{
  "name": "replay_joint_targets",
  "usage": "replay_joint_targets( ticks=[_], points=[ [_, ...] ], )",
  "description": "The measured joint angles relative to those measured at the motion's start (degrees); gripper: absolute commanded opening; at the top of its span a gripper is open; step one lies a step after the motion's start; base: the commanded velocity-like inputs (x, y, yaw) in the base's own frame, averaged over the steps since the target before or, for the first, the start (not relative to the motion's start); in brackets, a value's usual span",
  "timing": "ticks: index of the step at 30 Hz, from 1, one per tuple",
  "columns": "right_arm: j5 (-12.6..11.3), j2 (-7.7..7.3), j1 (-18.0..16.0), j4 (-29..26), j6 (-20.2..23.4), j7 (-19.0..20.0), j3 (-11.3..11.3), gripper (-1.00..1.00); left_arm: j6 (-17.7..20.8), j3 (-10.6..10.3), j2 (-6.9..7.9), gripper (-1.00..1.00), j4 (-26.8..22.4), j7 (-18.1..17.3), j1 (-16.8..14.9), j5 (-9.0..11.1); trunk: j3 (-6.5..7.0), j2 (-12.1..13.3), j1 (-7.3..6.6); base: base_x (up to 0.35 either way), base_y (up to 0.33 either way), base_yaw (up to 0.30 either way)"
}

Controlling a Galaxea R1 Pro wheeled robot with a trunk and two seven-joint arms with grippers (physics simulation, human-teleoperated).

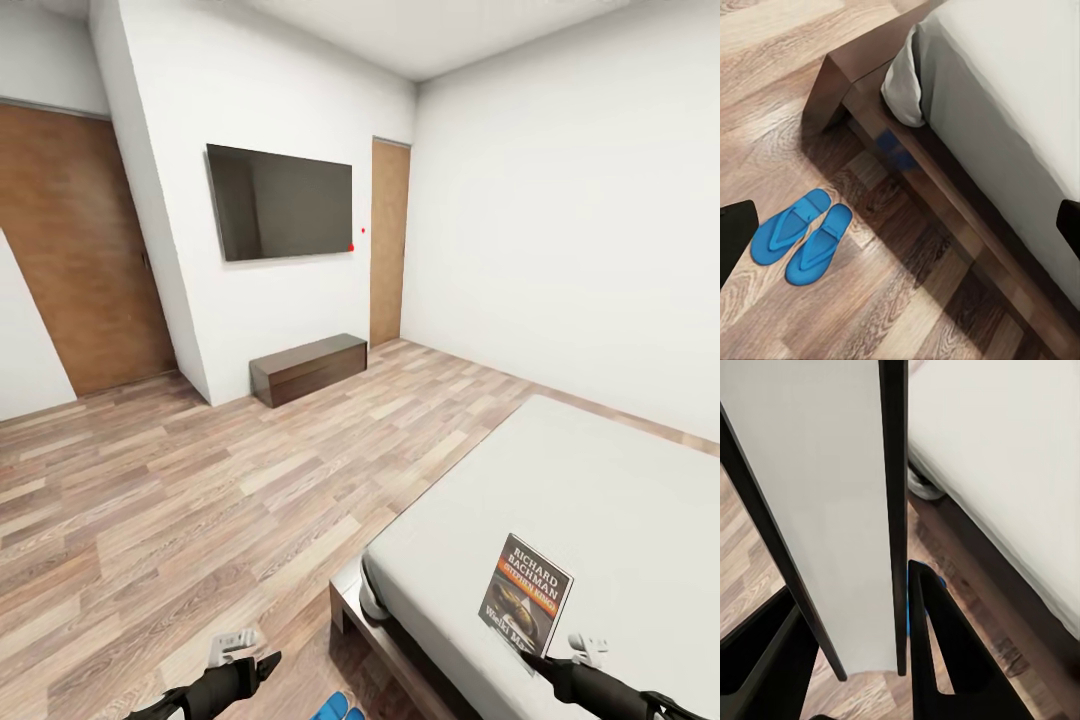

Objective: In the bedroom, move the book from the bed onto either nightstand, and place the two sandals side by side next to the bed.

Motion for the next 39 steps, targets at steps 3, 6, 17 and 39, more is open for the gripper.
replay_joint_targets(
  ticks=[3,6,17,39],
  points=[
    [0.0,0.00,0.0,0.0,0.0,0.0,0.0,-1.00,0.0,0.0,-0.02,1.00,0.0,0.0,0.0,0.0,0.28,0.0,0.00,0.000,0.000,0.000],
    [0.0,0.00,0.0,0.0,0.0,0.0,0.0,-1.00,0.0,0.0,-0.03,1.00,0.0,0.0,0.0,0.0,0.55,0.0,0.00,0.000,0.000,0.000],
    [0.0,0.00,0.0,0.1,0.0,0.0,0.0,-1.00,0.0,0.0,-0.04,1.00,0.0,0.0,0.0,0.0,1.54,0.0,0.00,0.000,0.000,0.000],
    [0.1,0.08,0.0,0.1,0.0,-0.1,0.1,-1.00,0.0,0.0,-0.03,1.00,0.0,0.0,0.0,0.0,1.69,0.0,0.00,0.000,0.000,0.175]
  ],
)
